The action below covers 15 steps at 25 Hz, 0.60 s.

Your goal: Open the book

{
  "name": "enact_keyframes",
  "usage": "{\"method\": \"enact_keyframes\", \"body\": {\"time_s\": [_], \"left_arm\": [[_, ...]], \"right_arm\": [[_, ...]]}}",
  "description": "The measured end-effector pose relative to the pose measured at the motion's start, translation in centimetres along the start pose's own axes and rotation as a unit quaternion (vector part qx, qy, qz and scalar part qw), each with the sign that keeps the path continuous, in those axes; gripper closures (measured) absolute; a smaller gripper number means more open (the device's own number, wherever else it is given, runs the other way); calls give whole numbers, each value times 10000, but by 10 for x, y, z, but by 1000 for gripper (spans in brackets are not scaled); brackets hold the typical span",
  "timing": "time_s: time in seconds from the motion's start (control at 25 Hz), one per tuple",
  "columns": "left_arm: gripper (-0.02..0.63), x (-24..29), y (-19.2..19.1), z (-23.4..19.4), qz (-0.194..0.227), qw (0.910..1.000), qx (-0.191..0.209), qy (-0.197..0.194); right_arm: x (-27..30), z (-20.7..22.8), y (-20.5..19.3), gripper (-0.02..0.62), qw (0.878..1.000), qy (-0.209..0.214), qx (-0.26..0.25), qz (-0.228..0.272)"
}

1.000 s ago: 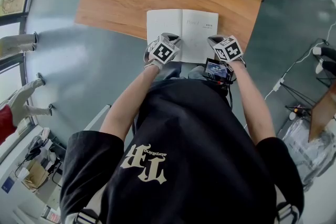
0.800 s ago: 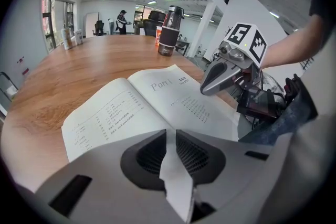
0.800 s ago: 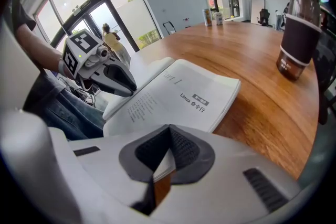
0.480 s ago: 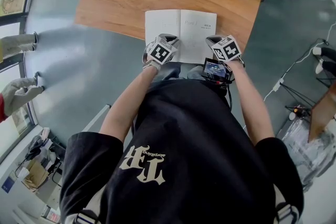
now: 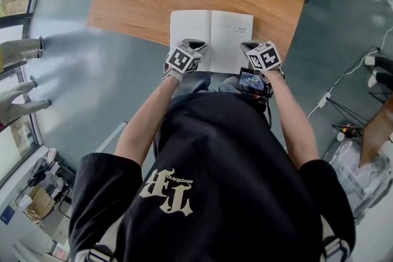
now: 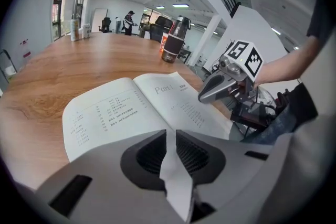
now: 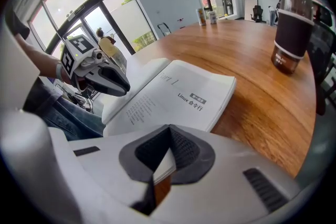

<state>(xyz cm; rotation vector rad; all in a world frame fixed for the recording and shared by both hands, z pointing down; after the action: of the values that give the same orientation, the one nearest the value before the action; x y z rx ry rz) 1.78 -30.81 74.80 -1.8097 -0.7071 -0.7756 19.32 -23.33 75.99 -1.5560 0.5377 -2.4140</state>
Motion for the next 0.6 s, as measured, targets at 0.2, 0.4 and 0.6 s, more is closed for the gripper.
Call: {"method": "enact_keyframes", "body": {"time_s": [0.2, 0.4, 0.6], "left_arm": [[567, -32, 12, 9, 616, 9981, -48, 62], [598, -67, 30, 26, 1263, 9918, -76, 166], [598, -102, 52, 52, 1858, 9821, -188, 244]], "right_arm": [[-21, 1, 8, 607, 9987, -231, -134, 429], [-60, -2, 17, 607, 9944, -322, -233, 979], [-113, -10, 25, 607, 9837, -298, -125, 1771]]}}
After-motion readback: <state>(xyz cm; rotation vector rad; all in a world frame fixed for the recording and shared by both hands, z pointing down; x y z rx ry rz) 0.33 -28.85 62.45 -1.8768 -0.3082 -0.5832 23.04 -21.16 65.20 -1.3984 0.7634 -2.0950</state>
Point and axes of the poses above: the fingertips, and each gripper's own axes: x forward along the fingers, z to its right, y out of its top, the point moved 5 cm from there along -x, backward along the fingers, and after that the axes turned 6 degrees about x, right-handed, at the moved point
